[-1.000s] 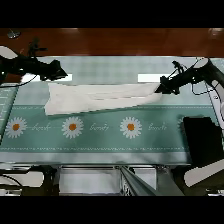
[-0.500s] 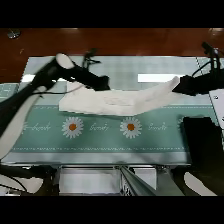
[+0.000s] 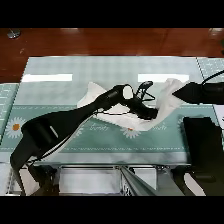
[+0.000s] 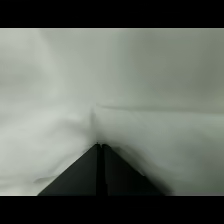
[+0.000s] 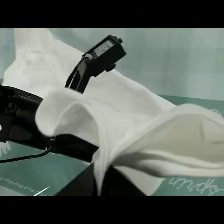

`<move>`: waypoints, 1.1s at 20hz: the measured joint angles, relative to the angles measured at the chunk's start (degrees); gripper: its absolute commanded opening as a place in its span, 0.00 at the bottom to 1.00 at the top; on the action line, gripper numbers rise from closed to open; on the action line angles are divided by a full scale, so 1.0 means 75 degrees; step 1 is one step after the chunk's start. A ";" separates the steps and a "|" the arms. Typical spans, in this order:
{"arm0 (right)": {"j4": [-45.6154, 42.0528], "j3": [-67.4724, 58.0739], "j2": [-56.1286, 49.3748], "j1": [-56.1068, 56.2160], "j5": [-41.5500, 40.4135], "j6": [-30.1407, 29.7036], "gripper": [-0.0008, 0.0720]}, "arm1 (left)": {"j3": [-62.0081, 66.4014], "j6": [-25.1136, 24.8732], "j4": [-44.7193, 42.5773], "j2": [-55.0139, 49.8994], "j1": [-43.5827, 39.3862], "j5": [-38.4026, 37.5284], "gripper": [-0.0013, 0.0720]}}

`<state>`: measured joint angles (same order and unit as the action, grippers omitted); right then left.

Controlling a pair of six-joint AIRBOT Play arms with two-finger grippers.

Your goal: Fold the shirts.

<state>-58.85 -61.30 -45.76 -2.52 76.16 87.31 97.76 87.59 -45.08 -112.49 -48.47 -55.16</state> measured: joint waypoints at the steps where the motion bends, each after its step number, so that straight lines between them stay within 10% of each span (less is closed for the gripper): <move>1: 0.0038 -0.0026 0.0015 0.0006 0.0006 0.0006 0.04 | 0.0169 0.0012 -0.0061 -0.0017 0.0149 -0.0134 0.04; 8: 0.0224 -0.0874 -0.0836 0.1201 -0.0300 0.0073 0.04 | 0.0562 0.0125 -0.0664 0.1480 0.3666 -0.1635 0.04; 16: 0.0303 -0.3812 -0.5374 0.4159 -0.1556 0.0265 0.05 | -0.0055 -0.0764 -0.0781 0.5837 0.7294 -0.2451 0.04; 17: 0.0393 -0.4185 -0.6021 0.4377 -0.1661 0.0309 0.21 | -0.0417 -0.0854 -0.0790 0.6455 0.7391 -0.2448 0.04; 19: 0.0682 -0.4782 -0.7090 0.4669 -0.1716 0.0373 0.89 | -0.1314 -0.0991 -0.0787 0.7528 0.7396 -0.2425 0.04; 22: 0.1128 -0.5540 -0.7912 0.4613 -0.1198 0.0323 0.88 | -0.2873 -0.1087 -0.0825 0.8743 0.7361 -0.2014 0.04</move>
<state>-50.39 -102.85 -105.10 32.08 67.18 89.73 76.20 79.44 -51.27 -46.92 6.74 -70.26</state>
